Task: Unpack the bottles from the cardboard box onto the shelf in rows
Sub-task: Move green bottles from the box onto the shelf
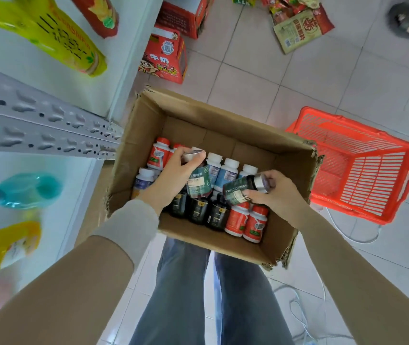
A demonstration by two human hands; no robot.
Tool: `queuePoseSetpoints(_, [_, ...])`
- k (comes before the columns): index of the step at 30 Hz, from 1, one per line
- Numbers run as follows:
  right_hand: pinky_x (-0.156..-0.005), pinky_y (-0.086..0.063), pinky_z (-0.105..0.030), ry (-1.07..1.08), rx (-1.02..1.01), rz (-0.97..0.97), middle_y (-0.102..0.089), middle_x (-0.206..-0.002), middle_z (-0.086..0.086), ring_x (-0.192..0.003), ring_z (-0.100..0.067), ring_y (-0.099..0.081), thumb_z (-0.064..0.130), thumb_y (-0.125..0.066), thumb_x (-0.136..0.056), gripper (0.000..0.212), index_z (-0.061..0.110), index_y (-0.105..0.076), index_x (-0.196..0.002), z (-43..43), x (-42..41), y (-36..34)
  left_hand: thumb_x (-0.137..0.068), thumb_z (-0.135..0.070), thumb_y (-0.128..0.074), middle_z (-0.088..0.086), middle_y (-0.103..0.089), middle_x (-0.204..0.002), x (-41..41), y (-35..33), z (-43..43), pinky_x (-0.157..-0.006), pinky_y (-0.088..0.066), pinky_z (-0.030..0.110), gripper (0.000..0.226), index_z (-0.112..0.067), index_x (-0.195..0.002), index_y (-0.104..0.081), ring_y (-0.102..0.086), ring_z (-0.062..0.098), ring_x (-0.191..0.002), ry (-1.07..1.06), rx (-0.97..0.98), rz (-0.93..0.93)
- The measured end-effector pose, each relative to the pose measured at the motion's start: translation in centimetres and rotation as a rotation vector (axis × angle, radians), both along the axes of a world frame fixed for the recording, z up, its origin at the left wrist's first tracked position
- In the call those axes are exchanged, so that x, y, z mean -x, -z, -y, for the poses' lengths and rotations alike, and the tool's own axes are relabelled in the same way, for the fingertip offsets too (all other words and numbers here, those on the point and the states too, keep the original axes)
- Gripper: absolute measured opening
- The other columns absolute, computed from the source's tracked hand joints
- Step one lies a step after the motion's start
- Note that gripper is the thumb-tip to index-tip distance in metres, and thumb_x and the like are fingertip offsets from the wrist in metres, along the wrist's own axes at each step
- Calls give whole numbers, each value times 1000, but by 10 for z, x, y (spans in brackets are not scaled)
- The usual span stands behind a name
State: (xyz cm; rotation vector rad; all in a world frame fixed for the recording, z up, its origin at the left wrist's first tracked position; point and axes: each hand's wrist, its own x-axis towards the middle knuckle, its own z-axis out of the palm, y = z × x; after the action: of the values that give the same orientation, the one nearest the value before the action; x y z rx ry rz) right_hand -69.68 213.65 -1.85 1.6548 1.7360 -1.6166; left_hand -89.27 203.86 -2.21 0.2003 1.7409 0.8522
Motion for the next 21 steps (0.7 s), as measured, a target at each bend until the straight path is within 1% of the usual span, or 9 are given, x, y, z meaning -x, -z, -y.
queuePoseSetpoints(3, [-84,-55,-33,150,165,-167,-64,-100,2,-103,-21,-62,10,-73,-77,32,22,-55,-101,17,-4,-12,-91,-34,-56,2,-64,-84,-7,-21,26,-71,-51,31,12,-27,-87,-48,-65,15,-76,-193,-32,36])
queuePoseSetpoints(5, [-85,-54,-33,163,276,-275,-65,-108,2,-104,-18,-63,6,-69,-81,33,29,-57,-102,28,-8,-19,-92,-29,-56,-3,-69,-68,-16,-37,45,-65,-53,31,12,-26,-85,-47,-69,12,-61,-342,-79,58])
queuePoseSetpoints(7, [-83,-52,-30,146,364,-363,-63,-114,-1,-102,-15,-63,4,-64,-84,37,31,-57,-108,41,-16,-28,-92,-28,-56,-3,-68,-68,-32,-54,68,-62,-54,29,12,-24,-84,-48,-67,11,-55,-454,-119,16])
queuePoseSetpoints(9, [-80,-51,-27,148,435,-438,-63,-112,-3,-97,-14,-63,3,-64,-84,39,25,-54,-114,56,-29,-39,-92,-27,-56,-1,-69,-75,-54,-73,92,-59,-55,26,11,-21,-86,-50,-66,9,-54,-558,-153,-43])
queuePoseSetpoints(11, [-86,-53,-37,174,450,-511,-65,-108,-7,-93,-18,-66,15,-80,-66,51,16,-54,-110,74,-51,-52,-93,-26,-54,-3,-71,-71,-80,-94,118,-56,-55,24,11,-16,-90,-50,-66,8,-53,-659,-205,-71])
queuePoseSetpoints(13, [-95,-48,-51,177,454,-544,-66,-104,-14,-97,-27,-66,27,-90,-47,78,6,-53,-112,95,-78,-72,-93,-26,-54,0,-70,-76,-110,-119,145,-60,-56,26,11,-17,-88,-49,-67,10,-58,-742,-241,-57])
queuePoseSetpoints(15, [-97,-46,-52,148,502,-572,-65,-109,-19,-106,-33,-62,37,-93,-40,101,3,-49,-124,118,-103,-94,-93,-25,-53,2,-67,-82,-139,-147,171,-66,-56,28,9,-18,-89,-51,-66,13,-67,-785,-280,-51])
queuePoseSetpoints(18, [-83,-55,-35,103,540,-583,-66,-109,-13,-100,-23,-65,36,-92,-42,92,12,-54,-123,156,-127,-135,-95,-21,-50,3,-65,-87,-177,-190,210,-78,-53,33,6,-15,-94,-54,-64,20,-80,-861,-360,-24])
queuePoseSetpoints(21, [-81,-57,-39,86,605,-589,-70,-100,-2,-92,-15,-68,47,-92,-31,95,18,-58,-115,199,-137,-175,-95,-20,-49,3,-65,-90,-210,-230,251,-83,-51,35,8,-15,-95,-54,-63,21,-85,-975,-416,-22])
